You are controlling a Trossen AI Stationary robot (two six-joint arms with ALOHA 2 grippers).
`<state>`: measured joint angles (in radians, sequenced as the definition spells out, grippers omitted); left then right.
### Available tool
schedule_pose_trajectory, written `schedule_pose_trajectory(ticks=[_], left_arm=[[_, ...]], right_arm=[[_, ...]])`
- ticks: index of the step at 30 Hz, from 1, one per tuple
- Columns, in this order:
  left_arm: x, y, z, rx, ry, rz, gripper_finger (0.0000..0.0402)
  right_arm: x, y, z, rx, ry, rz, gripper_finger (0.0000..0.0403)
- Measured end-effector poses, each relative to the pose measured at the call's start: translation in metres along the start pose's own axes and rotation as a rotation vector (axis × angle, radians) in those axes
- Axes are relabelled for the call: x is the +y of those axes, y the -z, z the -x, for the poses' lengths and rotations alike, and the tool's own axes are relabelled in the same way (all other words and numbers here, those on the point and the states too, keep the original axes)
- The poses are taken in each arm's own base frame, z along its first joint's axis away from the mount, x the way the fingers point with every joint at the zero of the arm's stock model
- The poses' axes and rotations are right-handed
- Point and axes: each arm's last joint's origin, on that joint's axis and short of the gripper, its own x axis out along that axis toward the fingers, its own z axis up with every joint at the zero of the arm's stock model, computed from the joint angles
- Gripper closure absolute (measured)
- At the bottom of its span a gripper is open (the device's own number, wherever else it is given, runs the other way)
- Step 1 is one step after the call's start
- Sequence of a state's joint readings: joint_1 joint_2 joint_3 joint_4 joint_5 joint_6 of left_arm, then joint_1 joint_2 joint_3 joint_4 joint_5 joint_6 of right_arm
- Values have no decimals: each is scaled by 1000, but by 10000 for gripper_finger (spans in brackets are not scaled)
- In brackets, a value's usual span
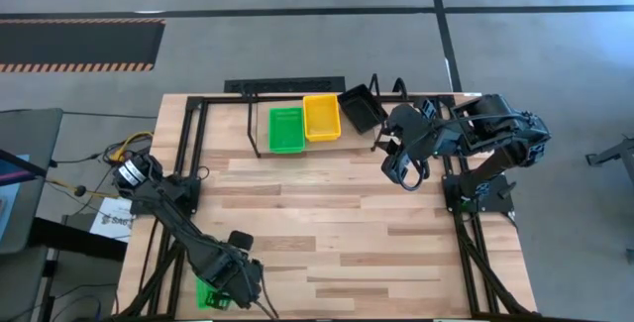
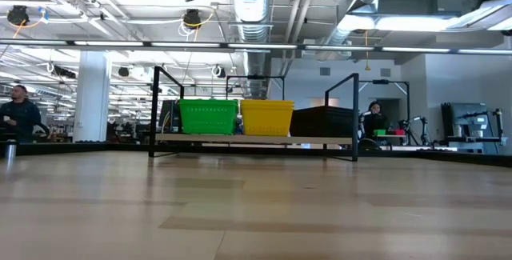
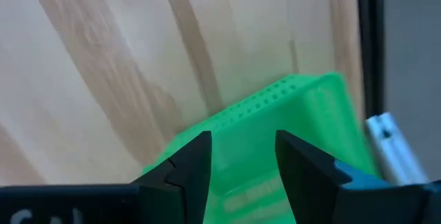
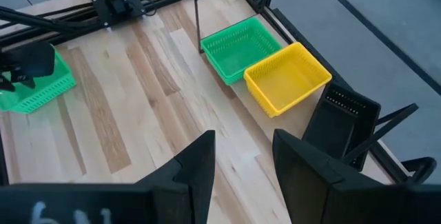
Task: Stack baskets on shelf by color
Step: Stack the green bin on top of the green bins on the shelf
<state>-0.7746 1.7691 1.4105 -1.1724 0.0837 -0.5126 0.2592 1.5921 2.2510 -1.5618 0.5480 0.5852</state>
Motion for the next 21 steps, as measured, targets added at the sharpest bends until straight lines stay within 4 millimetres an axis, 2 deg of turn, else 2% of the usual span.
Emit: schedule_pose_trajectory(ticks=[8,14,21], left_arm=[[9,6,-2,60,-108,-299,253],[18,10,-23,106,-70,-311,253],[23,9,-25,93,-130,-339,253]], right_arm=[[0,0,0,-1,-1,9,237],[0,0,0,0,-1,12,237],[0,0,0,0,-1,19,237]])
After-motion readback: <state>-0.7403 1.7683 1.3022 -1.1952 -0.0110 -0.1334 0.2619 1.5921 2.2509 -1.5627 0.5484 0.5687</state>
